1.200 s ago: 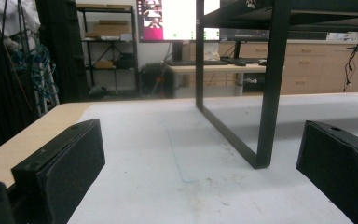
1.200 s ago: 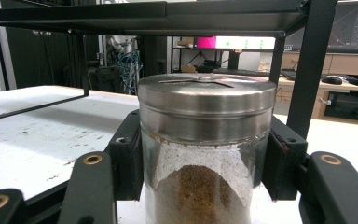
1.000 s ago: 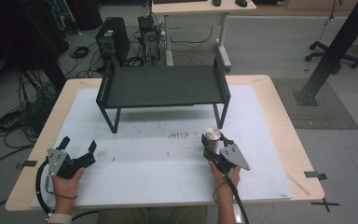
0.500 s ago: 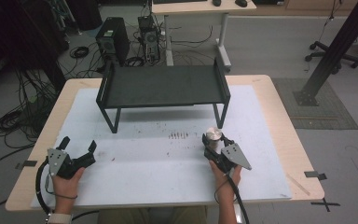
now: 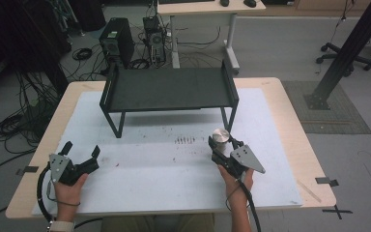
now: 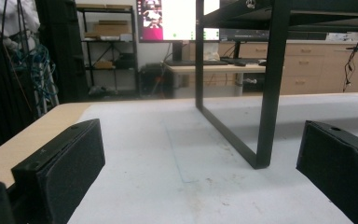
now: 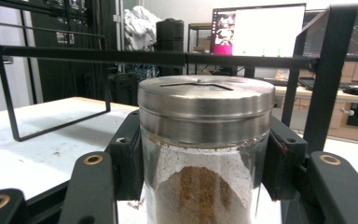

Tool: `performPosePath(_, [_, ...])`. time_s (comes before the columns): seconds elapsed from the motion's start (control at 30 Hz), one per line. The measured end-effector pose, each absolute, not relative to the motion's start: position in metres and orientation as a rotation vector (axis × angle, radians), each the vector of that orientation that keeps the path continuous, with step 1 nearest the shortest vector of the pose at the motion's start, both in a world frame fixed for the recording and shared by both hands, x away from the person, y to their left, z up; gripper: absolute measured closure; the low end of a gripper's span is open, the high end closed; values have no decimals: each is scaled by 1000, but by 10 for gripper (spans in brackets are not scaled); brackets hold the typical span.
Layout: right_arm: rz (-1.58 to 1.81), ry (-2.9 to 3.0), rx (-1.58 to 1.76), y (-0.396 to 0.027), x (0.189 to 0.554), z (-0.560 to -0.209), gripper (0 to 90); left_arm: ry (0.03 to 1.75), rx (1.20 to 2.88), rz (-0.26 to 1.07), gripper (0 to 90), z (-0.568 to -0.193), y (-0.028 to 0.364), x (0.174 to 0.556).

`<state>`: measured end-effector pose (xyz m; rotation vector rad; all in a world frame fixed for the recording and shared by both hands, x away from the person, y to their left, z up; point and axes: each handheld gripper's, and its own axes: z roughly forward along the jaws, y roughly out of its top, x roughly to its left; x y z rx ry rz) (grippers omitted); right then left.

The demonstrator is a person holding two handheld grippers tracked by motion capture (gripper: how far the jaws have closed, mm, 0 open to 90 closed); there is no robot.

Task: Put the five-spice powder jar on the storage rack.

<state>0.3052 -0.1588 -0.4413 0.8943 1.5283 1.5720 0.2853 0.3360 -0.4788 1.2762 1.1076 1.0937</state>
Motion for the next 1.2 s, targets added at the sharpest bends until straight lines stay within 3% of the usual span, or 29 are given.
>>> performPosePath(0.53, [1682, 1556, 832, -147, 315, -381, 434, 1107, 1276, 1093, 11, -479, 336, 285])
performPosePath(1.2, [1756, 1614, 712, -97, 365, -314, 434, 1106, 1279, 1091, 12, -479, 336, 285])
